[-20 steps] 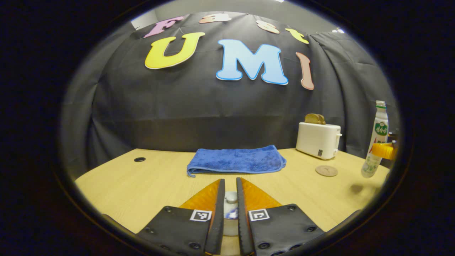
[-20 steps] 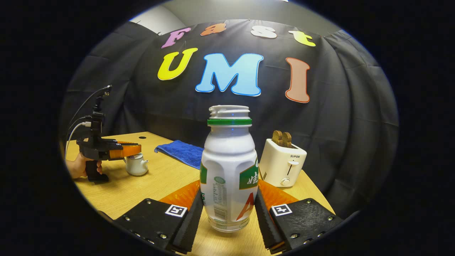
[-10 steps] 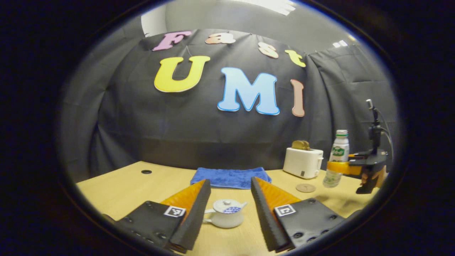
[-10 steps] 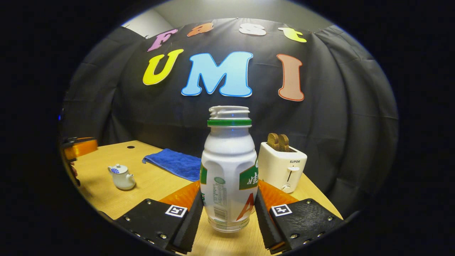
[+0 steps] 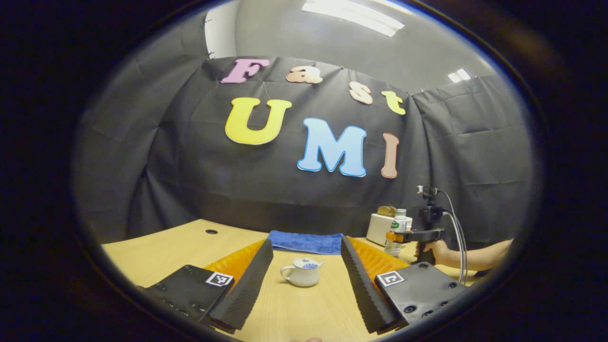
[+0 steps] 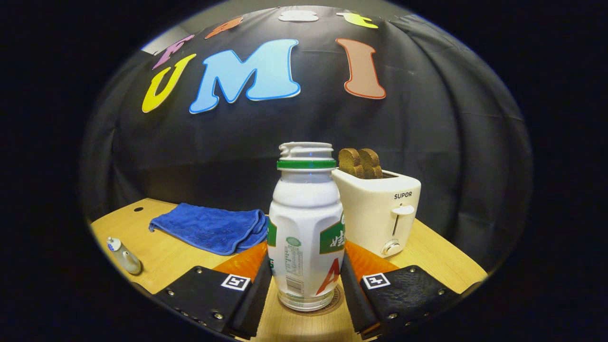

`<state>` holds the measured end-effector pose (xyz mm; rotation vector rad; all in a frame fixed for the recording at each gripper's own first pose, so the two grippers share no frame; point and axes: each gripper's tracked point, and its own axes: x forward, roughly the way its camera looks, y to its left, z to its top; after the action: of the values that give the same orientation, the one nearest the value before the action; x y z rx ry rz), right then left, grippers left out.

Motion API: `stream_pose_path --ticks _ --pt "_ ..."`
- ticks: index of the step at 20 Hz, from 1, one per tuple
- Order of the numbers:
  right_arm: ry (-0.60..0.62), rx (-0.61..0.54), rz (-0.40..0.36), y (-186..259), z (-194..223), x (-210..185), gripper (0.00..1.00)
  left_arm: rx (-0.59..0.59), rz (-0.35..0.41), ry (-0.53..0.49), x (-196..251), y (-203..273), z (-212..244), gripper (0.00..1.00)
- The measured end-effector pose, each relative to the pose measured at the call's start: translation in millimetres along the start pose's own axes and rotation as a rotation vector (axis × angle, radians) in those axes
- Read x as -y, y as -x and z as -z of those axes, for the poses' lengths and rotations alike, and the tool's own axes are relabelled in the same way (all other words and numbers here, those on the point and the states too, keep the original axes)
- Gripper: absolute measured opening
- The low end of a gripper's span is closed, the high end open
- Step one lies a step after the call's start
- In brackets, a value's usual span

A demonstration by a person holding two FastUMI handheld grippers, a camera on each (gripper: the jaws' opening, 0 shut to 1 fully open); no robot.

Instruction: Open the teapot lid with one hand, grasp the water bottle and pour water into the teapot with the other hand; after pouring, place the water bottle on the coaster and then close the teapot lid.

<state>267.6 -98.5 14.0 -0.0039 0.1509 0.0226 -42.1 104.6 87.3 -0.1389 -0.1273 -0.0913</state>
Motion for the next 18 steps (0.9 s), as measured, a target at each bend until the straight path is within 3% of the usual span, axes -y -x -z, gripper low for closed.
stream_pose_path --ticks 6,18 --pt "-0.024 -0.029 0.024 -4 13 6 0.71 0.002 0.012 -0.028 1 2 -2 0.96" --pt "-0.032 0.023 0.042 -4 11 10 0.71 0.015 0.01 -0.034 7 2 -6 0.96"
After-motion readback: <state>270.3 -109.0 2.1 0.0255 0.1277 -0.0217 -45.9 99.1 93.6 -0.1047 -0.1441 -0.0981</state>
